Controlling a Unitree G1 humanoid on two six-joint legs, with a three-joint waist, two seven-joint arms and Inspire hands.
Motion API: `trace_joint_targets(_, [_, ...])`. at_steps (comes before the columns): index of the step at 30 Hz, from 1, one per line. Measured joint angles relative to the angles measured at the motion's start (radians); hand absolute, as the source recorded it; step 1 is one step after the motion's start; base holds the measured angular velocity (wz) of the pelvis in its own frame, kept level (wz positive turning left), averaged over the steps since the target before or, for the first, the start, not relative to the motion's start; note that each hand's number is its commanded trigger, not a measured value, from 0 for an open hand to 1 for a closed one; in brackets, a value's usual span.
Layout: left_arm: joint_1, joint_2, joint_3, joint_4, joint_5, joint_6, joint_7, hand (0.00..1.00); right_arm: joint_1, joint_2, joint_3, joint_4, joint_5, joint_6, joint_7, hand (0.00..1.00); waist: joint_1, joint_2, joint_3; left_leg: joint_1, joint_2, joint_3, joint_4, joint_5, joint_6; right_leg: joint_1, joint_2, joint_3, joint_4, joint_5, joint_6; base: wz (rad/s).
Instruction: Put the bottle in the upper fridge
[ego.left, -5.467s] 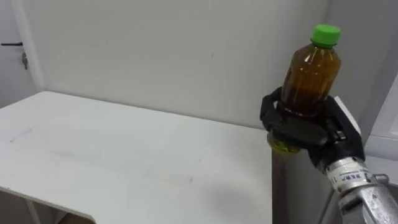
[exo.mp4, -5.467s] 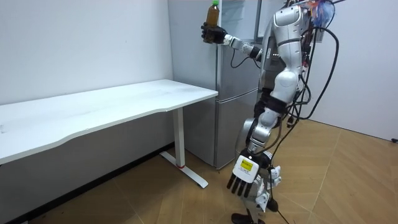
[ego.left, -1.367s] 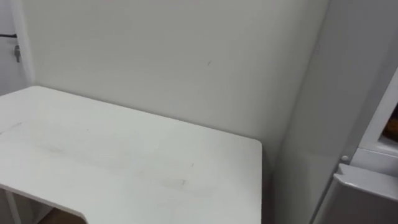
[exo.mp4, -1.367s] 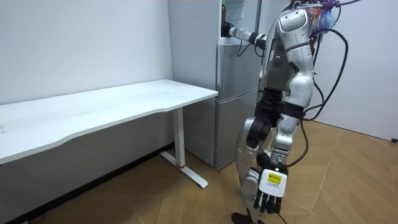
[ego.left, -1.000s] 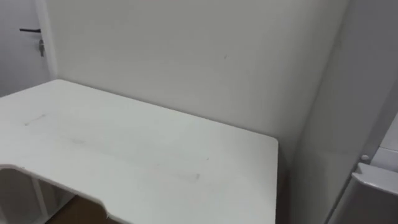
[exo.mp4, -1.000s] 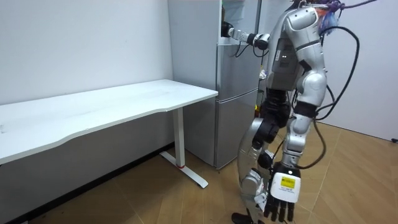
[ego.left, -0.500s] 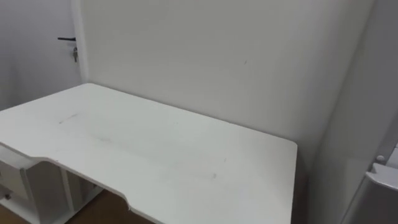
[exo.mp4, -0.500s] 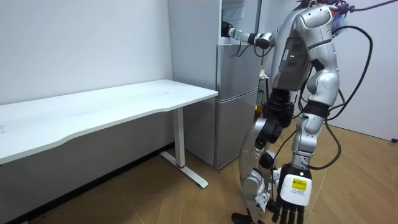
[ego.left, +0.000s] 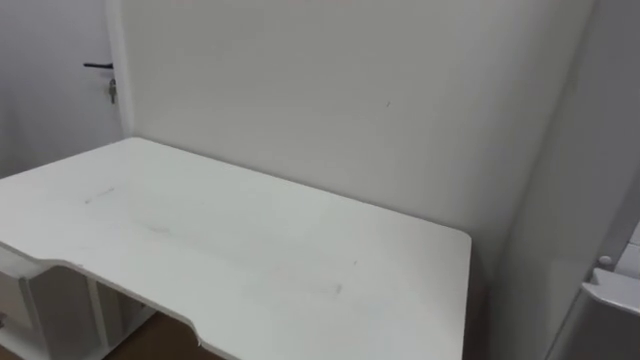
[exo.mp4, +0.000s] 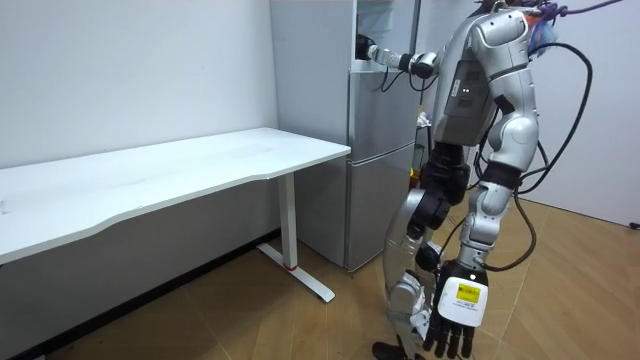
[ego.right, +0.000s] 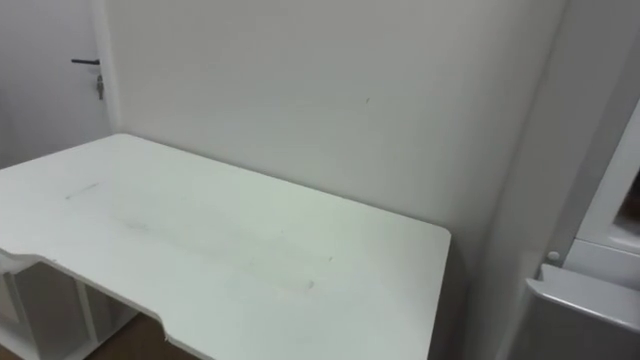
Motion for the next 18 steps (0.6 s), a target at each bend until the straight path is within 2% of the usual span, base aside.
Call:
trace_joint_targets(5, [0.0, 0.001, 0.0, 0.01, 0.0, 0.001, 0.0, 0.0, 0.013, 0.0, -0.001, 0.002, -0.001, 0.003, 0.001, 0.0, -0.002, -0.017, 0.002, 0.01, -0.01, 0.0, -0.008, 0.0, 0.0, 0.007, 0.0, 0.0, -0.001, -0.002, 0.002, 0.0])
trace_joint_targets(13, [-0.007, 0.001, 0.0, 0.01, -0.001, 0.001, 0.001, 0.0, 0.014, 0.0, -0.001, -0.003, 0.001, 0.004, 0.006, 0.0, -0.003, -0.021, 0.001, 0.02, -0.009, 0.007, -0.018, 0.0, 0.001, 0.008, -0.001, 0.009, 0.0, -0.002, 0.004, -0.03])
trace_joint_targets(18, [-0.008, 0.0, 0.002, 0.007, 0.0, 0.001, 0.005, 0.0, 0.014, 0.0, -0.003, -0.025, 0.006, 0.018, 0.017, 0.0, -0.008, -0.02, 0.0006, 0.029, -0.007, 0.017, -0.027, 0.0, 0.001, 0.009, -0.002, 0.023, 0.0, -0.002, 0.004, -0.06])
